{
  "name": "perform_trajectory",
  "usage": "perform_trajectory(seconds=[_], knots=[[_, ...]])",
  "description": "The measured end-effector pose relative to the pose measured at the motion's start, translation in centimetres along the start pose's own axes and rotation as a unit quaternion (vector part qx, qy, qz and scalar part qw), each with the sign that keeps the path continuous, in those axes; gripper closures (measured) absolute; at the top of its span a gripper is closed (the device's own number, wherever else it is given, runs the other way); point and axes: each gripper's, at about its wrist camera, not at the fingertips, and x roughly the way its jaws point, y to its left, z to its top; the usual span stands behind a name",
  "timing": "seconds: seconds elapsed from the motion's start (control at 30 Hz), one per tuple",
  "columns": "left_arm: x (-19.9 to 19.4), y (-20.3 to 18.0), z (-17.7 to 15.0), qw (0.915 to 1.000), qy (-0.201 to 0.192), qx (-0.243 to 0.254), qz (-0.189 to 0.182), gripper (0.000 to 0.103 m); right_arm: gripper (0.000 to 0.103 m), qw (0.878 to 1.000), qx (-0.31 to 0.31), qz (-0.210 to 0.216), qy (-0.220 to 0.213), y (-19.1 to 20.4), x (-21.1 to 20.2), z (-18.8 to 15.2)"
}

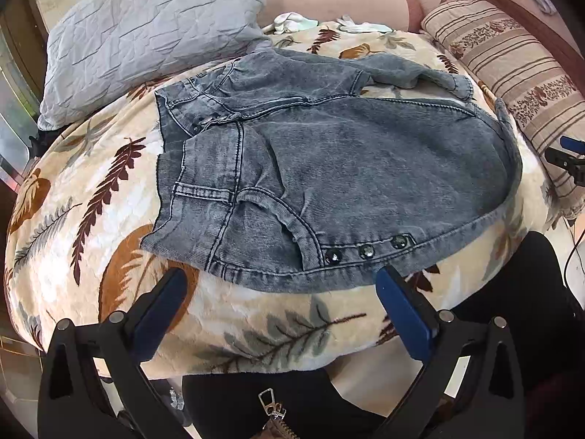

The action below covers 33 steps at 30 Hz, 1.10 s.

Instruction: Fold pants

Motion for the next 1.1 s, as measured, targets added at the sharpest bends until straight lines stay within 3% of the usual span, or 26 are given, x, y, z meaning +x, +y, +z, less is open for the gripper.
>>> perform_trajectory(seconds=[0.37, 0.83, 1.1], knots=[[-0.8, -0.3, -0.2, 1.0000, -0.009, -0.003, 0.002, 0.000, 0.000, 1.000, 0.012, -0.002, -0.008, -0.8, -1.3, -1.0], [0.3, -0.5, -0.3, 0.9999, 0.014, -0.007, 0.005, 0.000, 0.000, 1.000, 0.027, 0.000, 0.010, -1.8, 0.0, -1.6], [1.2, -0.2, 0.2, 0.9992, 0.029, -0.023, -0.013, 0.000, 0.000, 0.999, 0.038, 0.006, 0.024, -2.4, 1.1, -1.5]])
